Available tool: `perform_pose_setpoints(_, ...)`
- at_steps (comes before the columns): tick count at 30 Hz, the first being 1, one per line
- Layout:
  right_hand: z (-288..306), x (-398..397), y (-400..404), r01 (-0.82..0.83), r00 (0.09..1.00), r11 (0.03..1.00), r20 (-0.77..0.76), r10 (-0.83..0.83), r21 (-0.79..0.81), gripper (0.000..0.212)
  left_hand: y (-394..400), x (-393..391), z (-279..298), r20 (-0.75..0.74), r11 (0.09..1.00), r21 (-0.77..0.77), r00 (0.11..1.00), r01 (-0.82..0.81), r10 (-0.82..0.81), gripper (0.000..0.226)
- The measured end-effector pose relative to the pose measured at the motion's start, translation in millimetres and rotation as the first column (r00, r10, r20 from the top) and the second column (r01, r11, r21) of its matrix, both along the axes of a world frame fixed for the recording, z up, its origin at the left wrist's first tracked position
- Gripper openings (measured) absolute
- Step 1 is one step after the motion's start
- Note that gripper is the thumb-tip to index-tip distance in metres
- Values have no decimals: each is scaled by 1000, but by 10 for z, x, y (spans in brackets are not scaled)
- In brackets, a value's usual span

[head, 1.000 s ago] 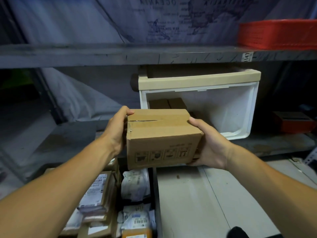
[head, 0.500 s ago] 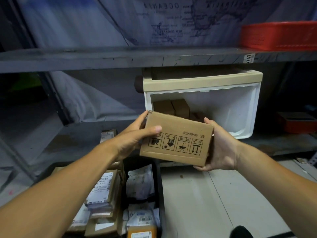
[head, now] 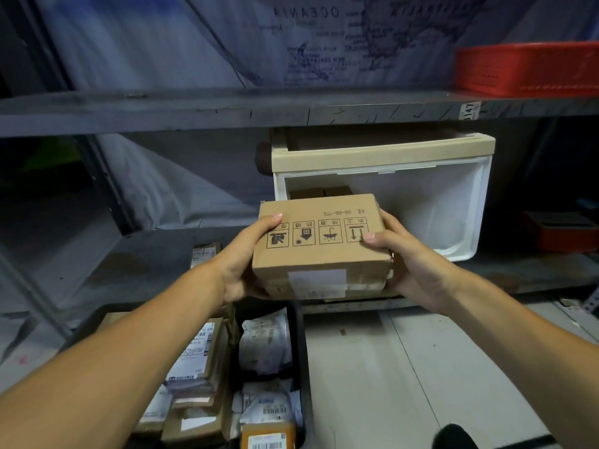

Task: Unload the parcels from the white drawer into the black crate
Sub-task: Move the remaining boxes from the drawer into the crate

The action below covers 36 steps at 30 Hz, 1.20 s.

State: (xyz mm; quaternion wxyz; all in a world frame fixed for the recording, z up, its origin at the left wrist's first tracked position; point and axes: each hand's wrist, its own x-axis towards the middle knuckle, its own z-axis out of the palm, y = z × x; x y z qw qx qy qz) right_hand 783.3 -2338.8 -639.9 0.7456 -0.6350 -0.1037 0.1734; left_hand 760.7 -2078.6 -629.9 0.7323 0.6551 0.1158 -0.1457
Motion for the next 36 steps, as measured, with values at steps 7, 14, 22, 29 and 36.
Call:
perform_pose_setpoints(7,53,-21,-84,62,962,998,-266,-68,-31,41,87,-51,-13,38,987,-27,987,160,-159,61)
perform_pose_setpoints(14,29,14,-102,57,896,997,-439,-70,-43,47,204,-33,-77,133,925,19,916,379,-378,113)
perform_pose_setpoints(22,111,-79,-57,39,968,999,-245,-46,-34,60,166,-16,-107,134,988,34,979,148,-151,91)
perform_pose_setpoints(29,44,-88,-88,-84,992,991,-103,73,-106,76,170,-58,-26,41,997,49,997,66,-68,48)
perform_pose_setpoints(36,92,-83,-120,59,950,992,-299,-90,-110,61,289,-101,-24,69,956,99,957,275,-282,99)
